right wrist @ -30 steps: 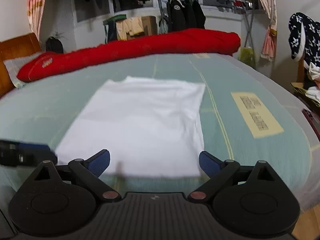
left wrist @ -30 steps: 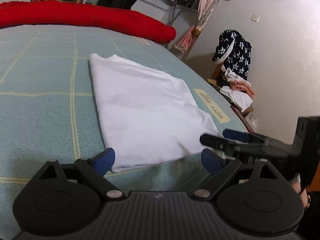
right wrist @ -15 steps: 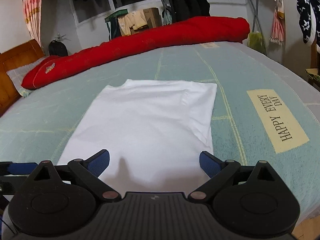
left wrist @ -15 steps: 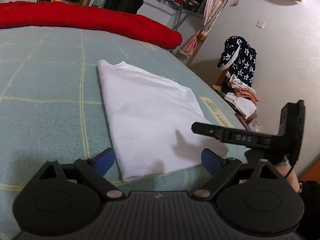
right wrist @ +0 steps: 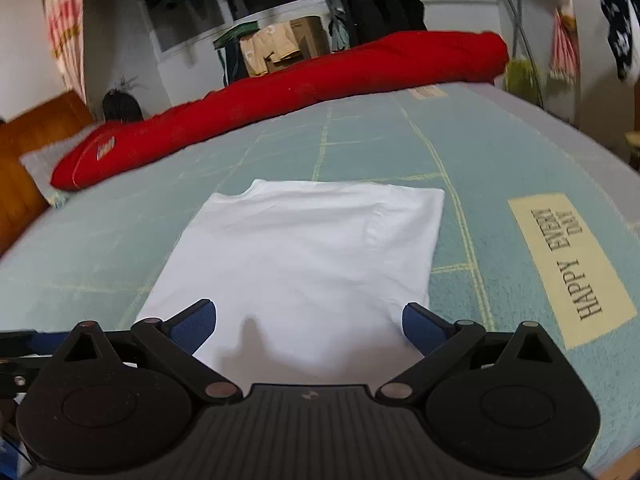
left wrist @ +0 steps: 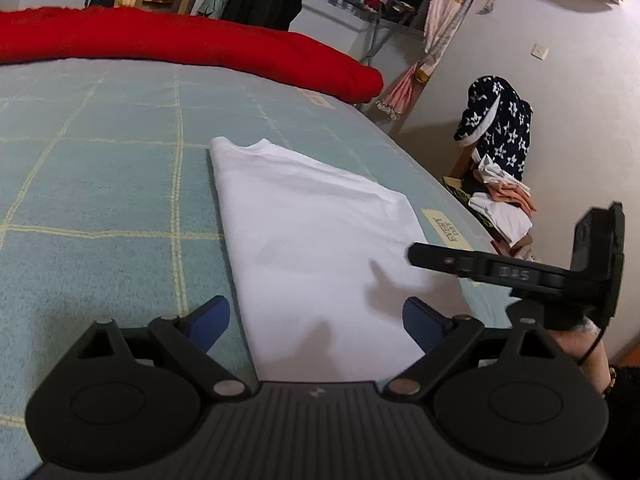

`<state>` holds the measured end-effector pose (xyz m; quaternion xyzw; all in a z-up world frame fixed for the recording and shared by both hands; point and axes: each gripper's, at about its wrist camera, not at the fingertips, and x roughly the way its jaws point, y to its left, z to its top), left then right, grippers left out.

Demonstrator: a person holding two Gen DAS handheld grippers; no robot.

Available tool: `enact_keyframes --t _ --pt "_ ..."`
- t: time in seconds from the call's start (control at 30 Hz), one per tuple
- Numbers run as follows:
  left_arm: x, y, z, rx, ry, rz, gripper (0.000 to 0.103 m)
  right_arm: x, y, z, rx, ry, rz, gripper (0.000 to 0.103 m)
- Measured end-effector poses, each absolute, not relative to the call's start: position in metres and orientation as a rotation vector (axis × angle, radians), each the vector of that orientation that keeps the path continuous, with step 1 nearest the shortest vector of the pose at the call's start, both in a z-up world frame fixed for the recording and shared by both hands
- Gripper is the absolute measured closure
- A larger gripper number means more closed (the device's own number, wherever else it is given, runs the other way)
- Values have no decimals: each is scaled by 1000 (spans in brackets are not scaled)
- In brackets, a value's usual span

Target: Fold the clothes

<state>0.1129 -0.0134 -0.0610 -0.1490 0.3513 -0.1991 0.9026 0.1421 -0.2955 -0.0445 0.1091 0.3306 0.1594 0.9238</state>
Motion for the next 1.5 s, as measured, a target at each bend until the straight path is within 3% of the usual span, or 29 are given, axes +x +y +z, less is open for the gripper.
enact_keyframes --t 0.37,0.77,1.2,1.5 --pt "163 7 -64 -434 748 -380 10 164 -371 -56 544 712 328 0" --pt "197 20 -100 -583 841 -373 10 188 -379 -90 789 760 417 0" --pt "258 29 -117 -739 896 -515 6 241 -367 -92 754 815 507 0" --pt "232 30 -123 -785 945 -655 6 222 -364 -89 756 936 621 0"
